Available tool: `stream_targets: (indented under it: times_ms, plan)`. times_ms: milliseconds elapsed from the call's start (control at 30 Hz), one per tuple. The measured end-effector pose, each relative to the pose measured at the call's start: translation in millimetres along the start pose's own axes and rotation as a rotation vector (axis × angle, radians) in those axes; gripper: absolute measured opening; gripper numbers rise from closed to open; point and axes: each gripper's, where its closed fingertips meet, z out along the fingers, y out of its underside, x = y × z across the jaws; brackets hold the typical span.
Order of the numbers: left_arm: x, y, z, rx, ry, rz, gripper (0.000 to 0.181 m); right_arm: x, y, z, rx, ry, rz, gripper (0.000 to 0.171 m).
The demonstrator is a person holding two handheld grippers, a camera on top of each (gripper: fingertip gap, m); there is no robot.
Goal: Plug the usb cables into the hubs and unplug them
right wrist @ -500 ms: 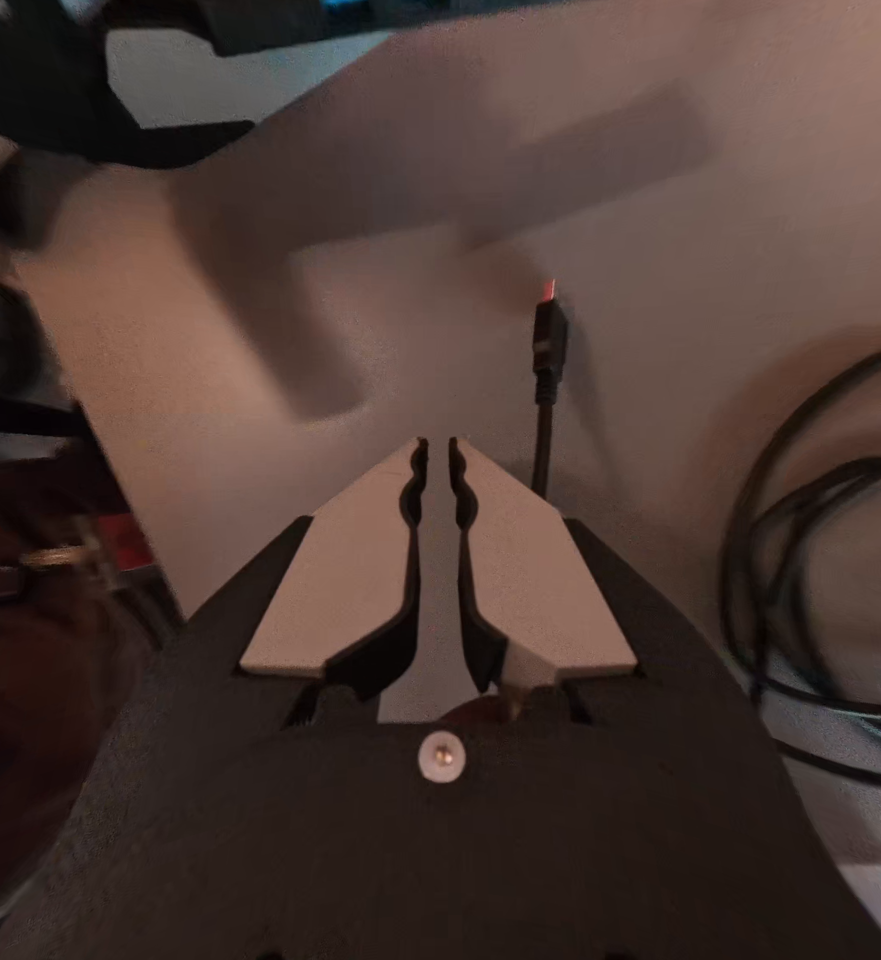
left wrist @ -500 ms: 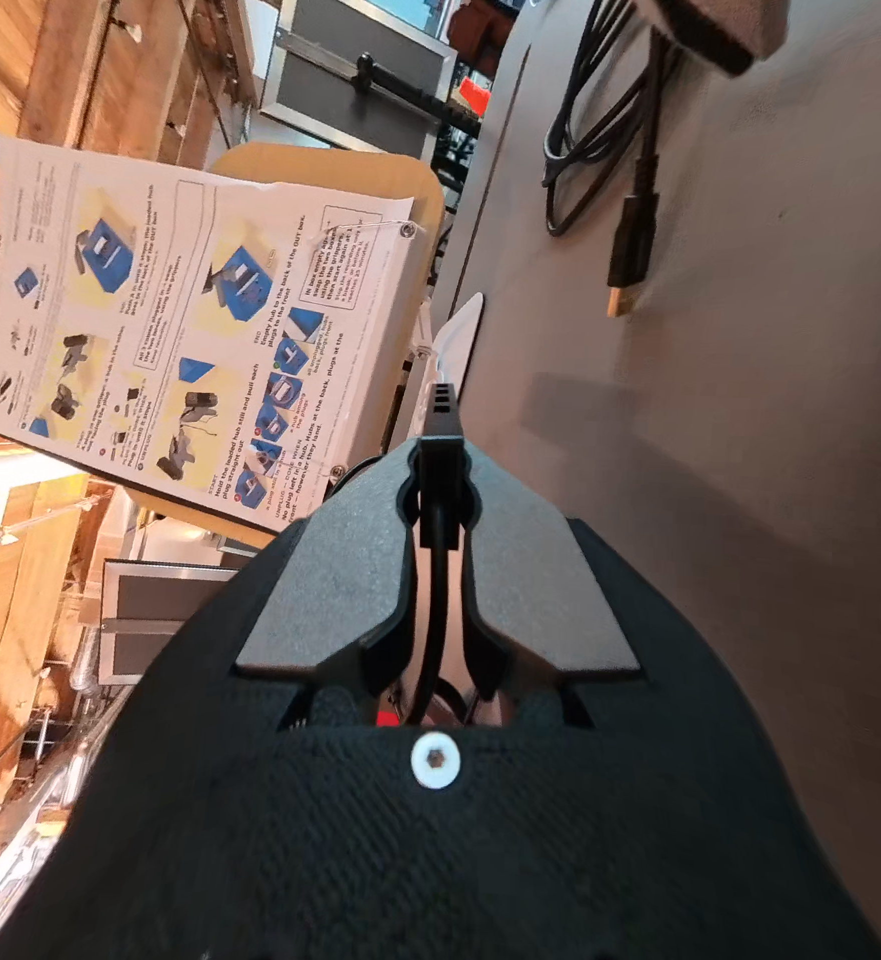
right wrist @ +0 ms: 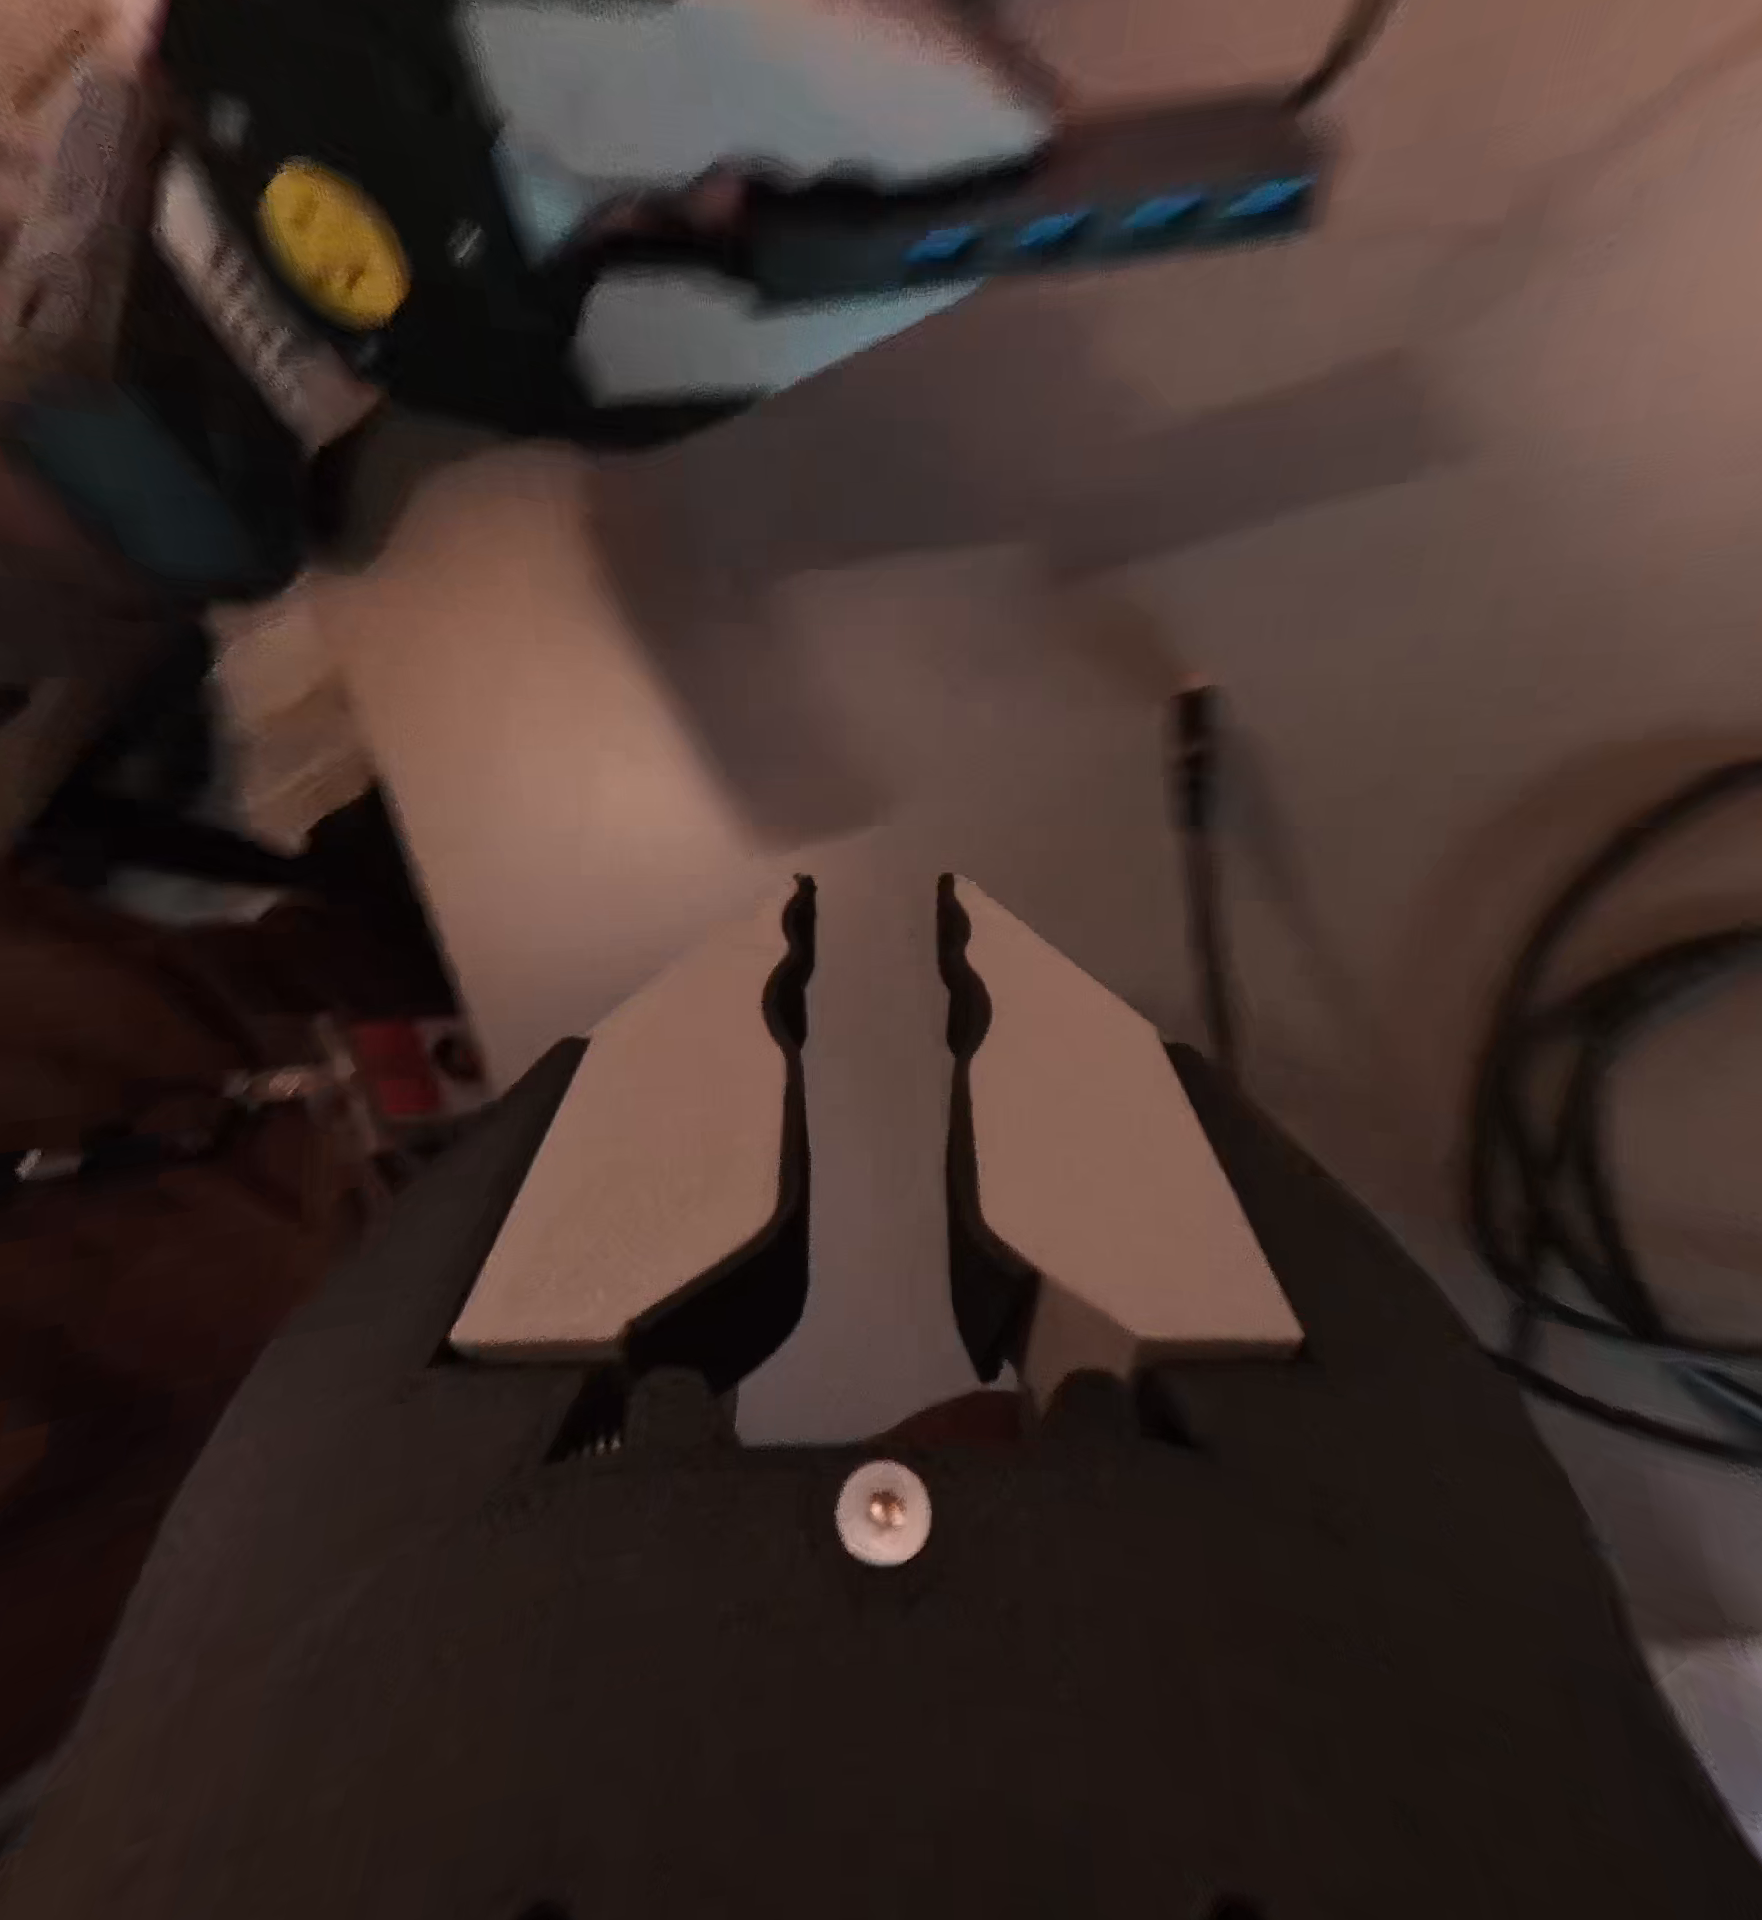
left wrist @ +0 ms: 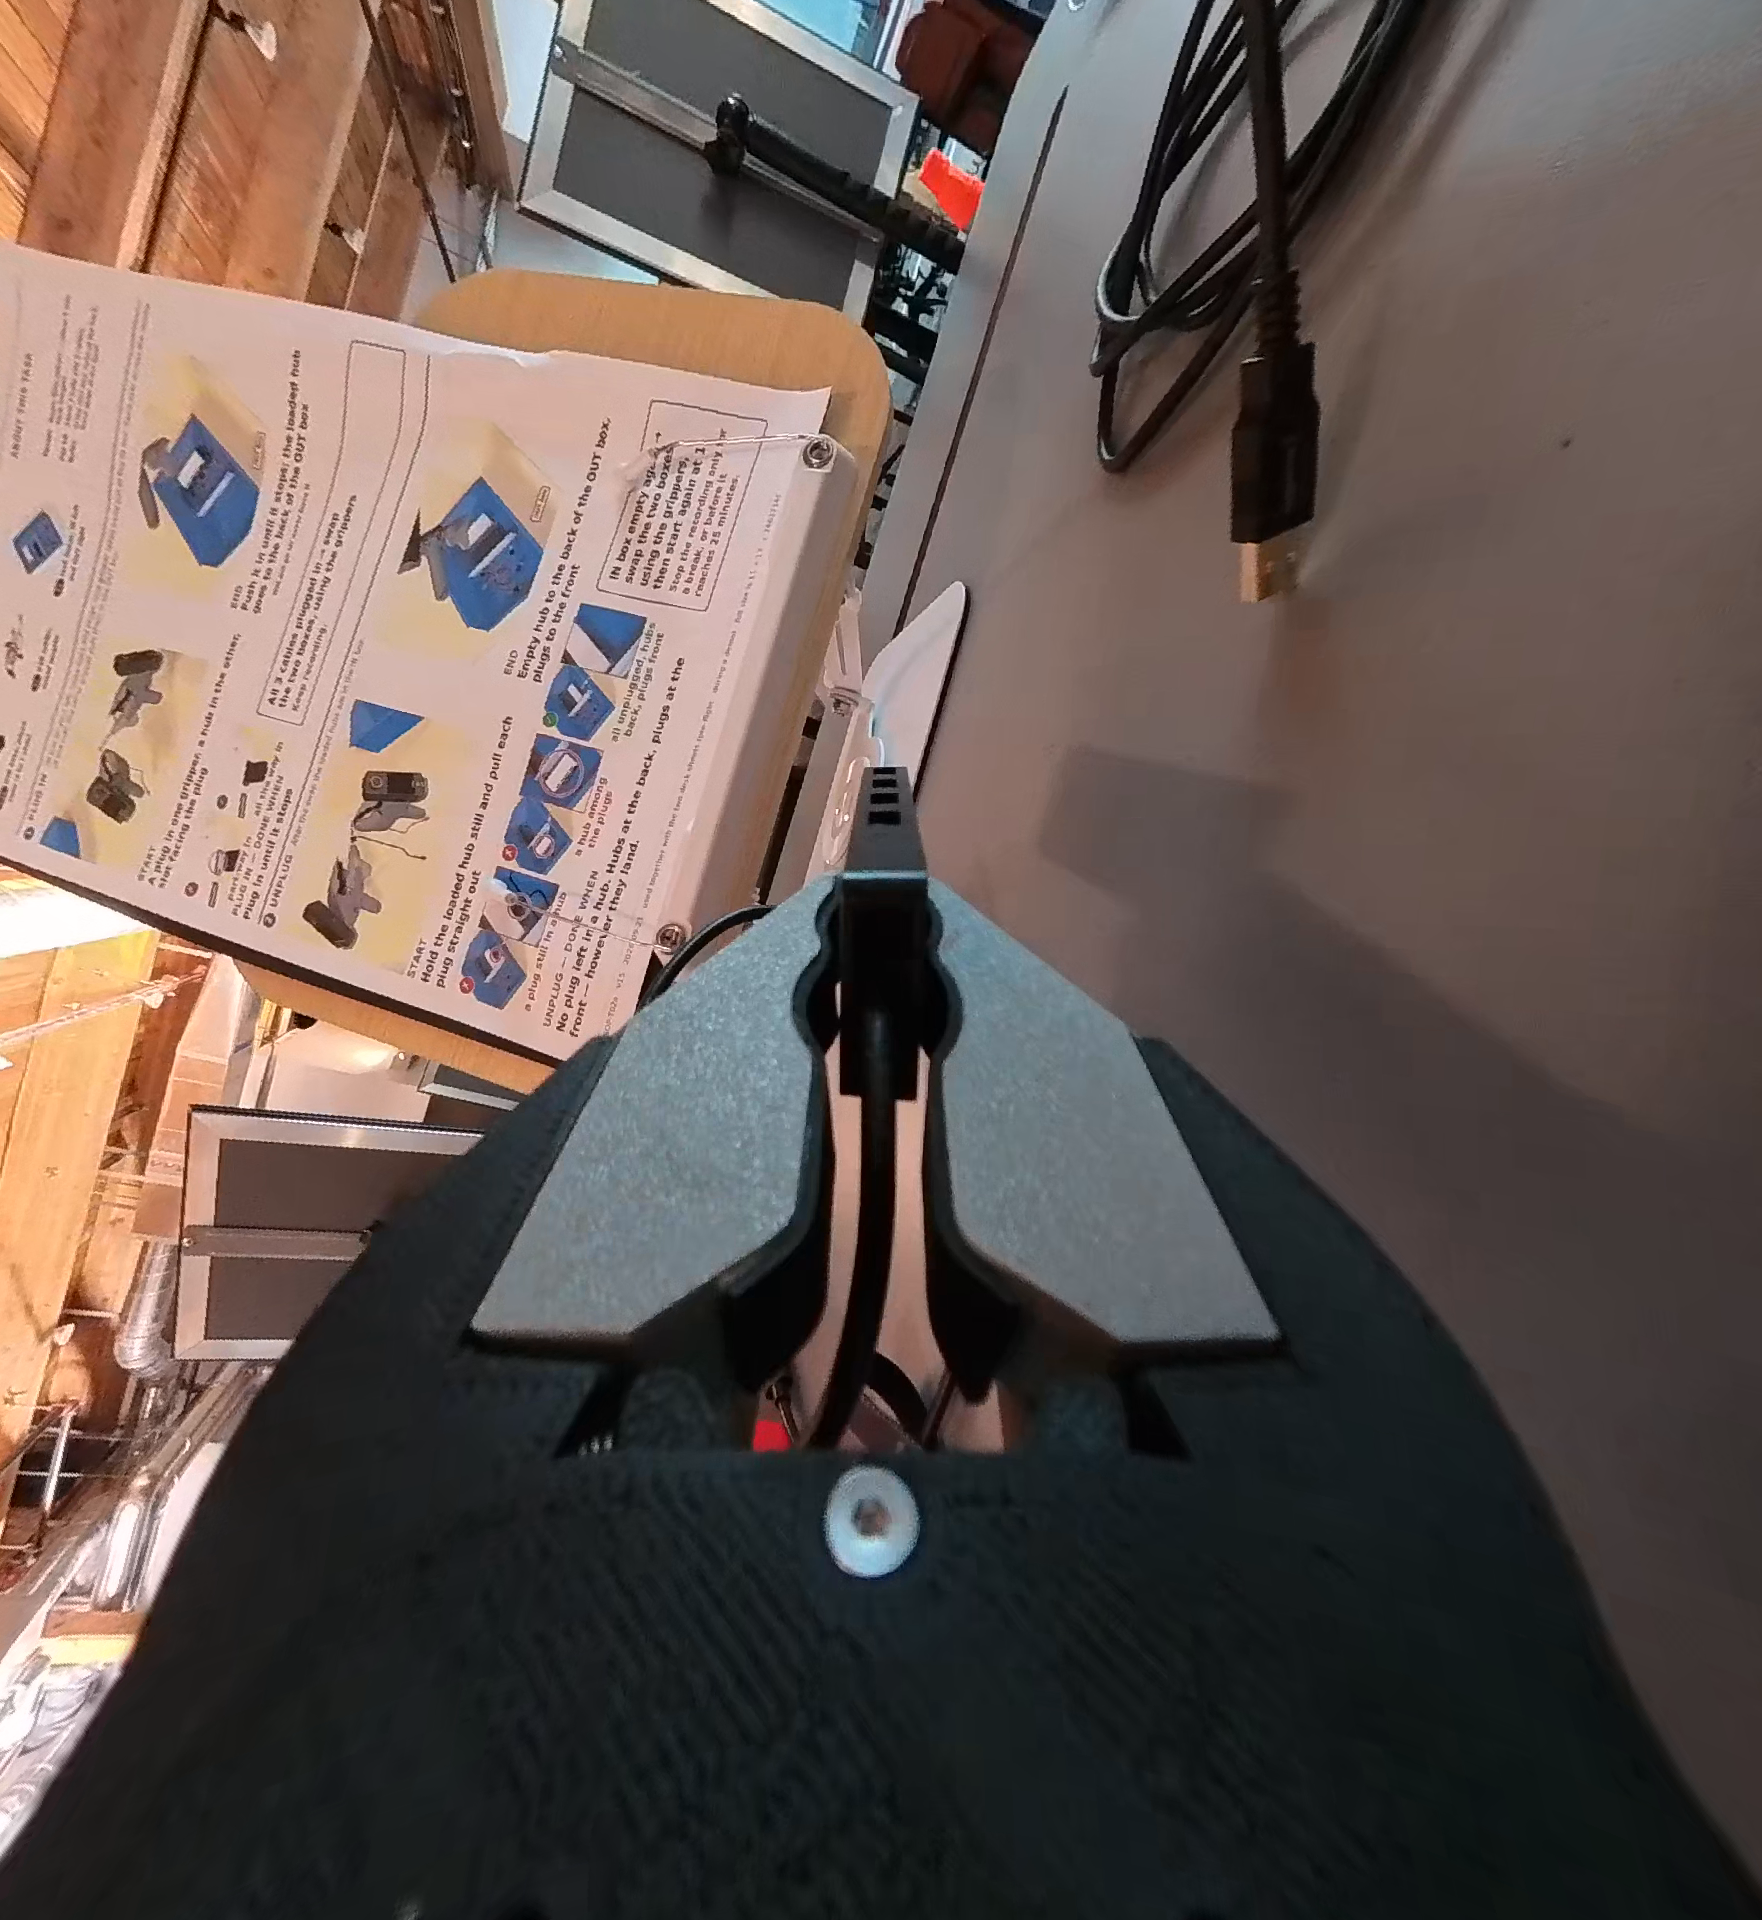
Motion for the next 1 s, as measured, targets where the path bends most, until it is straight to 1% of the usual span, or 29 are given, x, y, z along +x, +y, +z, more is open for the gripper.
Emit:
stream_targets:
  times_ms: [67,133,200,233,300,333,433,500,567,700,800,867,900,1000]
  plan:
    - [0.7,0.0,0.6,-0.001,0.004,-0.003,0.009,31.8,-23.2,-20.2,0.058,0.124,0.062,0.021]
    - [1.5,0.0,0.8,-0.002,0.005,0.001,0.009,58.2,-39.5,-32.9,0.076,0.185,0.132,0.023]
    - [1.5,0.1,0.7,-0.002,0.005,0.001,0.009,77.9,-38.9,-28.1,-0.01,0.204,0.197,0.025]
    - [1.2,0.2,0.7,-0.002,0.005,-0.001,0.009,80.3,-33.5,-19.3,-0.081,0.177,0.222,0.028]
    - [0.8,0.6,0.9,-0.003,0.004,-0.002,0.009,72.8,-20.8,1.6,-0.219,0.068,0.264,0.028]
    - [1.1,0.9,0.9,-0.004,0.005,0.001,0.009,69.8,-17.3,10.8,-0.259,0.026,0.281,0.028]
    - [2.7,0.6,1.0,-0.009,0.004,0.034,0.009,71.0,-6.3,31.6,-0.358,-0.025,0.342,0.028]
    - [3.9,0.6,1.2,-0.013,0.003,0.06,0.009,69.2,4.4,42.3,-0.414,-0.059,0.381,0.032]
    - [4.5,-0.6,1.0,-0.01,0.005,0.066,0.009,65.1,12.7,50.7,-0.438,-0.095,0.402,0.032]
    - [3.8,-2.9,0.2,0.002,0.006,0.057,0.009,54.1,3.6,60.9,-0.315,-0.209,0.46,0.022]
    - [4.8,-4.3,0.1,0.007,0.011,0.053,0.009,48.2,-0.4,64.9,-0.23,-0.264,0.49,0.029]
    - [4.9,-4.9,0.0,0.008,0.011,0.049,0.009,47.6,-3.4,68.2,-0.164,-0.276,0.511,0.029]
    - [4.6,-4.9,0.0,0.008,0.01,0.047,0.009,49.2,-4.4,70.0,-0.131,-0.267,0.52,0.027]
    - [4.7,-4.4,0.1,0.006,0.01,0.044,0.009,60.3,-4.8,75.0,-0.033,-0.183,0.52,0.009]
